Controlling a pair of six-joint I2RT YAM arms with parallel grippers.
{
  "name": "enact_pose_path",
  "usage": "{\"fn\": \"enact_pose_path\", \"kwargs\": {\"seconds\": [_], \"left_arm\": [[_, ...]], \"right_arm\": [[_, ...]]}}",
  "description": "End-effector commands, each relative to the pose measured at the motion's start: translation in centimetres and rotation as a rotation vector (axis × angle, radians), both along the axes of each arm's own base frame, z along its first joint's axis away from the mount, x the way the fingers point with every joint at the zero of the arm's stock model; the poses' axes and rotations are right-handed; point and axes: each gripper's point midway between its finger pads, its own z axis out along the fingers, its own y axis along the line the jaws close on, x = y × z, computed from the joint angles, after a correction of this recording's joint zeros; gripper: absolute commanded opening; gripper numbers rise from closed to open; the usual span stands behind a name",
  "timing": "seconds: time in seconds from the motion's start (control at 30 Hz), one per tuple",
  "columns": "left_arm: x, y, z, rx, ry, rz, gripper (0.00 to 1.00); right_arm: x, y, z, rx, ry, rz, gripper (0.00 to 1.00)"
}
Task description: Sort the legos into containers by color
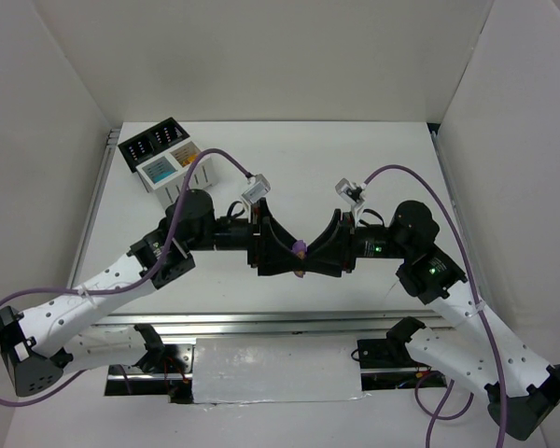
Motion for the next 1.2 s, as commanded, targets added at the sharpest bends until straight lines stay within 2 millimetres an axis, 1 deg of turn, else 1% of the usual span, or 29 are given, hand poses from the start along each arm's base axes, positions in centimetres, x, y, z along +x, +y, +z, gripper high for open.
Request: {"fn": "enact_pose_path", "kwargs": {"seconds": [0.0, 0.03, 0.1, 0.17, 0.23, 0.27, 0.3, 0.33, 0.37, 0.5, 0.57, 0.6, 0.63, 0.67, 0.7, 0.73, 0.77, 0.8, 0.83, 0.87, 0.9, 0.93, 1.0, 1.03, 1.07, 1.1, 1.13, 1.17], "left_arm": [[0.2, -0.2, 3.0, -0.059, -0.088, -0.001, 0.82], [0.4, -0.3, 2.8, -0.052, -0.087, 0.004, 0.8], [0.5, -0.3, 3.2, -0.056, -0.095, 0.014, 0.79], [0.5, -0.3, 3.7, -0.072, -0.104, 0.007, 0.74], [0.4, -0.5, 3.7, -0.075, -0.1, -0.005, 0.62], [0.3, -0.5, 3.8, -0.076, -0.099, -0.008, 0.59], [0.4, -0.6, 3.7, -0.075, -0.095, -0.008, 0.52], [0.3, -0.6, 3.7, -0.077, -0.097, -0.016, 0.49], [0.3, -0.7, 3.7, -0.077, -0.096, -0.017, 0.48], [0.1, -0.7, 3.4, -0.079, -0.089, -0.03, 0.48], [0.2, -0.7, 3.3, -0.077, -0.09, -0.025, 0.31], [0.3, -0.8, 3.1, -0.071, -0.095, -0.019, 0.09], [0.5, -0.8, 2.9, -0.062, -0.089, -0.009, 0.0], [0.8, -0.8, 3.0, -0.06, -0.095, 0.008, 0.0], [1.0, -0.7, 3.0, -0.059, -0.101, 0.018, 0.0], [1.2, -0.6, 3.1, -0.057, -0.102, 0.031, 0.0], [1.8, -0.5, 3.2, -0.054, -0.111, 0.074, 0.0], [2.1, -0.2, 3.2, -0.045, -0.115, 0.098, 0.0], [2.5, 0.0, 3.4, -0.041, -0.121, 0.126, 0.0], [3.5, 0.4, 3.5, -0.032, -0.135, 0.185, 0.0], [3.9, 0.8, 3.5, -0.021, -0.134, 0.206, 0.0], [4.9, 1.5, 3.8, -0.025, -0.133, 0.245, 0.0], [5.9, 2.4, 4.3, -0.036, -0.129, 0.272, 0.0], [7.4, 3.4, 4.7, -0.037, -0.139, 0.321, 0.0], [8.8, 4.3, 4.0, 0.003, -0.12, 0.386, 0.0], [10.1, 5.4, 5.0, 0.008, -0.137, 0.458, 0.0], [12.2, 7.1, 5.2, 0.043, -0.169, 0.561, 0.0], [15.6, 10.0, 3.9, 0.135, -0.149, 0.794, 0.0]], "right_arm": [[0.5, -0.2, 0.3, 0.002, -0.032, -0.034, 0.0], [0.5, -0.2, 0.3, 0.001, -0.035, -0.031, 0.0], [0.4, -0.1, 0.2, -0.002, -0.033, -0.024, 0.0], [0.4, -0.2, 0.1, -0.002, -0.037, -0.027, 0.0], [0.5, -0.3, 0.1, -0.002, -0.039, -0.034, 0.0], [0.4, -0.3, 0.0, -0.002, -0.039, -0.034, 0.0], [0.4, -0.3, 0.0, -0.002, -0.039, -0.036, 0.0], [0.4, -0.3, 0.2, -0.001, -0.043, -0.037, 0.0], [0.4, -0.4, 0.2, 0.0, -0.045, -0.04, 0.0], [0.3, -0.5, 0.4, 0.001, -0.048, -0.05, 0.0], [0.3, -0.5, 0.5, 0.004, -0.053, -0.048, 0.0], [0.2, -0.5, 0.3, 0.004, -0.055, -0.044, 0.0], [0.2, -0.5, 0.4, 0.007, -0.057, -0.044, 0.0], [0.0, -0.5, 0.3, 0.01, -0.059, -0.035, 0.04], [0.0, -0.5, 0.2, 0.012, -0.062, -0.035, 0.34], [-0.2, -0.6, 0.3, 0.018, -0.069, -0.033, 0.57], [-0.1, -0.7, 0.1, 0.019, -0.07, -0.041, 0.82], [-0.1, -0.7, 0.0, 0.02, -0.073, -0.045, 0.99], [-0.2, -0.9, 0.0, 0.022, -0.086, -0.049, 1.0], [-0.1, -0.9, -0.2, 0.013, -0.085, -0.056, 1.0], [-0.1, -1.0, -0.4, 0.008, -0.088, -0.064, 1.0], [0.0, -1.2, -0.7, 0.001, -0.094, -0.076, 1.0], [0.3, -1.3, -1.1, -0.009, -0.105, -0.103, 1.0], [0.5, -1.4, -1.3, -0.016, -0.106, -0.115, 1.0], [1.0, -1.6, -1.9, -0.035, -0.095, -0.152, 1.0], [1.3, -1.7, -2.3, -0.047, -0.103, -0.173, 1.0], [1.6, -1.9, -3.1, -0.069, -0.086, -0.197, 1.0], [2.4, -2.1, -3.5, -0.082, -0.082, -0.243, 1.0]]}}
